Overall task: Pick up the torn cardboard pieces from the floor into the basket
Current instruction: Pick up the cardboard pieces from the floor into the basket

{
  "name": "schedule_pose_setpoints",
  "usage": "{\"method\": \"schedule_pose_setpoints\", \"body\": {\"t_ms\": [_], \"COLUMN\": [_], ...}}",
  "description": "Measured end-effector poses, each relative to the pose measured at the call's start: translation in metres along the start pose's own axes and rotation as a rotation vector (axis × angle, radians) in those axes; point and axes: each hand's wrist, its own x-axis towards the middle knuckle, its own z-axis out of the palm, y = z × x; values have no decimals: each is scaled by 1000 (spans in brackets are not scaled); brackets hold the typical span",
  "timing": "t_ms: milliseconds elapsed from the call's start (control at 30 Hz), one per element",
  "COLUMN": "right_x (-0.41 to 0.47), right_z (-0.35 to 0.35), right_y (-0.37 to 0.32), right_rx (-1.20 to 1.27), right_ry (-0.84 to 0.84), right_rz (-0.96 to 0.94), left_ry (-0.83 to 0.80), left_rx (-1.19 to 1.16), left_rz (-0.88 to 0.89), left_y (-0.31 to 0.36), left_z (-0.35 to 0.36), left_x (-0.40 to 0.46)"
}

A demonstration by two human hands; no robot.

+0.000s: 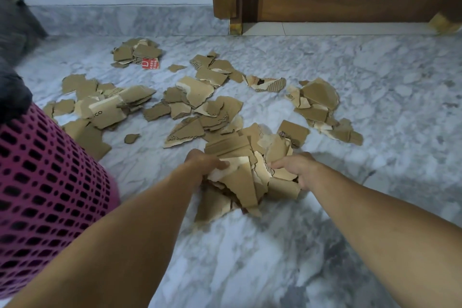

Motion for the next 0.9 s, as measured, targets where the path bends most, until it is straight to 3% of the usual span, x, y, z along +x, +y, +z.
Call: {"method": "schedule_pose_setpoints", "body": {"t_ms": [367,900], "right_x": [-13,-168], "right_z": [-27,-62], "right_y": [-17,-163], "right_rx": [119,100], "right_ry": [-18,5], "right_rz": [-118,-419], "left_ry": [-111,-38], "left_rx": [-35,83], "left_rz": [-12,357], "left_y": [22,148], "left_z": [-13,-145], "left_x": [-32,-157]}}
